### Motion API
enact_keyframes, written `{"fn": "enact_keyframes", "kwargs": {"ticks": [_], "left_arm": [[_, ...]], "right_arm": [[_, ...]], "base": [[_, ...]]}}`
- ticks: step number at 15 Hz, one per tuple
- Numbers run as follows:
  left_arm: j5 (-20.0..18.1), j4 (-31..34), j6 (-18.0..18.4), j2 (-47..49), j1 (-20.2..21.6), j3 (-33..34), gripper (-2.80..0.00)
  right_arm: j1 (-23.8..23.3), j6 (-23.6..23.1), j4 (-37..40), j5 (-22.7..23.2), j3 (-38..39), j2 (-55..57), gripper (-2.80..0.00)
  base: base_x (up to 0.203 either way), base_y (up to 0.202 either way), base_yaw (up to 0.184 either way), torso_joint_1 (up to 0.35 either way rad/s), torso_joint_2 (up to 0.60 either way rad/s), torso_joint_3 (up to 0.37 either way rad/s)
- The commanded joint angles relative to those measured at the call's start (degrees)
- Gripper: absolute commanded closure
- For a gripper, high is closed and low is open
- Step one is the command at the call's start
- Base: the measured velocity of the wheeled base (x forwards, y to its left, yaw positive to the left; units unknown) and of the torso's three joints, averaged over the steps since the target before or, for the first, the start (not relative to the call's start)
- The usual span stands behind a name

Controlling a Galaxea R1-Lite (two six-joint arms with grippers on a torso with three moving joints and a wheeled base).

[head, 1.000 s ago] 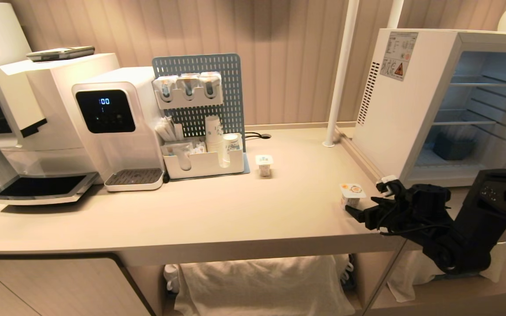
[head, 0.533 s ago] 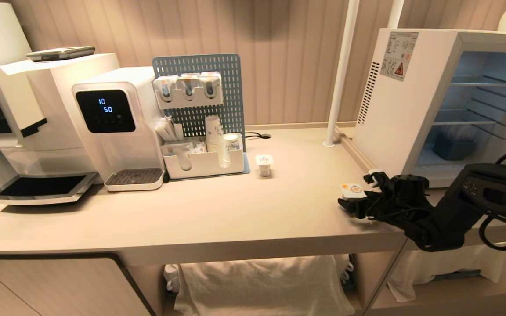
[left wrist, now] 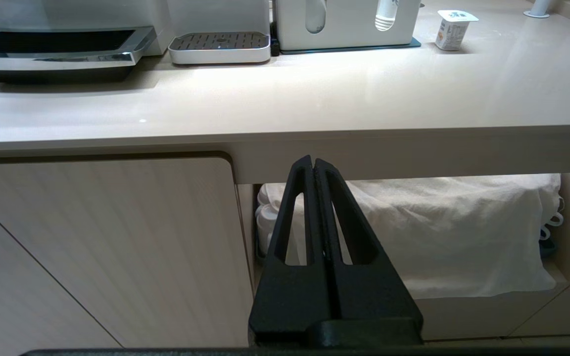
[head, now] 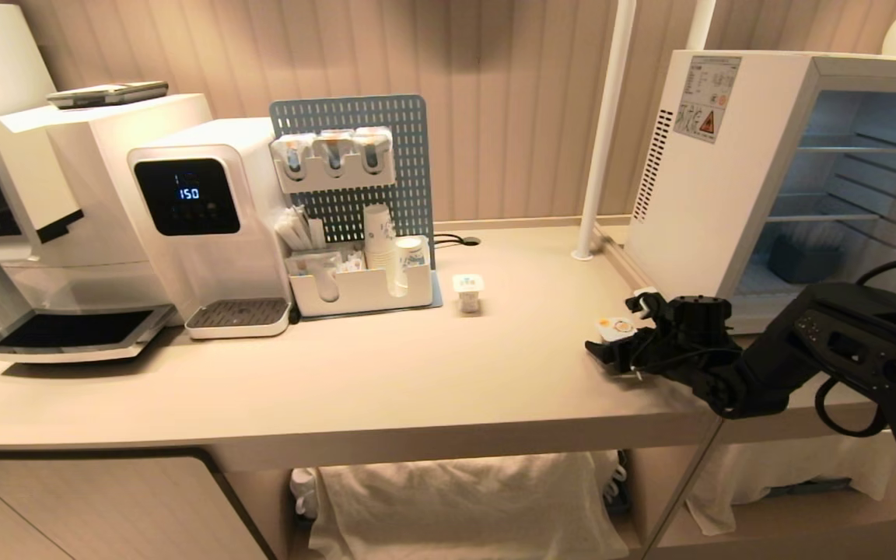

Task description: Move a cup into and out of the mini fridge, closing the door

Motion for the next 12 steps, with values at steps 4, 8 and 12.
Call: {"fn": "enact_keyframes", "kwargs": {"ticks": [4, 8, 12], "left_arm": [[0.0, 0.0, 0.0, 0.1, 0.0, 0.0, 0.0], [0.0, 0.0, 0.0, 0.1, 0.0, 0.0, 0.0], [0.0, -0.1, -0.1, 0.1, 0.0, 0.1, 0.0]], "right_arm": [[2.2, 0.1, 2.6, 0.1, -2.5, 0.3, 0.0], [2.0, 0.3, 1.4, 0.2, 3.6, -4.3, 0.0], [0.8, 1.0, -4.0, 0.5, 21.6, -19.6, 0.0]], "base": [[0.0, 0.0, 0.0, 0.0, 0.0, 0.0], [0.0, 0.0, 0.0, 0.0, 0.0, 0.0], [0.0, 0.0, 0.0, 0.0, 0.0, 0.0]]}}
